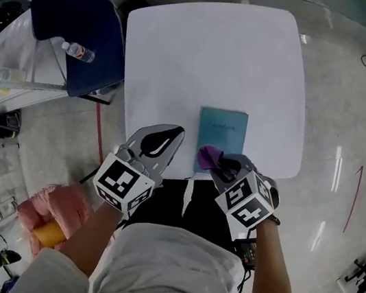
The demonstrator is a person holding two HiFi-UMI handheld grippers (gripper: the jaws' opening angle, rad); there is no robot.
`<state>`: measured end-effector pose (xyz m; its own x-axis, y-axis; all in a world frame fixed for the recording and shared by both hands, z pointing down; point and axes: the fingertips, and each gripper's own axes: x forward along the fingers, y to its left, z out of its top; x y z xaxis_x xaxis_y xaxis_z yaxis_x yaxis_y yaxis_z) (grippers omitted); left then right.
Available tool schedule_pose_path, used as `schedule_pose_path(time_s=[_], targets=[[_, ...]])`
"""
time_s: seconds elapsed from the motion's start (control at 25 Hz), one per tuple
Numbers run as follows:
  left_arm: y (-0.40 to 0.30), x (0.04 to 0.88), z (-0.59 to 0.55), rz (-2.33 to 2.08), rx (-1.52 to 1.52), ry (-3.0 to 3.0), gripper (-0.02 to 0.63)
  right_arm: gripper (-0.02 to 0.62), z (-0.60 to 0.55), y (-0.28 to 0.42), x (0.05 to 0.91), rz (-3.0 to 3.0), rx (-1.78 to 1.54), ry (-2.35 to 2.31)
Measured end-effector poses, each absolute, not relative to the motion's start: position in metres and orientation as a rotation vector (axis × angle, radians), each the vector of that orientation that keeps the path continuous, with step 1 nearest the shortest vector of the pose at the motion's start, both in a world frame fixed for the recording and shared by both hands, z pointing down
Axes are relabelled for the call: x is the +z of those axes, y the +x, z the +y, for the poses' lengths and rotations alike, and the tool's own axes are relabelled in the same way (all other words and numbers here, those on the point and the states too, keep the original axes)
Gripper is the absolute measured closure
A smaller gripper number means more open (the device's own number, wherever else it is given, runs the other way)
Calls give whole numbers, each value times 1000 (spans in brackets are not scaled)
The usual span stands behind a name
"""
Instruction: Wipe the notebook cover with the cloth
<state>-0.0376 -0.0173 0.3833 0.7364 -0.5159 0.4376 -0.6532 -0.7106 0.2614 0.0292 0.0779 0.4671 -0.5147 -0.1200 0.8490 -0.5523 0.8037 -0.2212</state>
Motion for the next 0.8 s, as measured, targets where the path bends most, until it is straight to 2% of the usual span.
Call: schedule_pose_path(time_s=[0.8], targets=[[0,328,-9,-804,531,2637,607,489,45,72,359,-2285,658,966]])
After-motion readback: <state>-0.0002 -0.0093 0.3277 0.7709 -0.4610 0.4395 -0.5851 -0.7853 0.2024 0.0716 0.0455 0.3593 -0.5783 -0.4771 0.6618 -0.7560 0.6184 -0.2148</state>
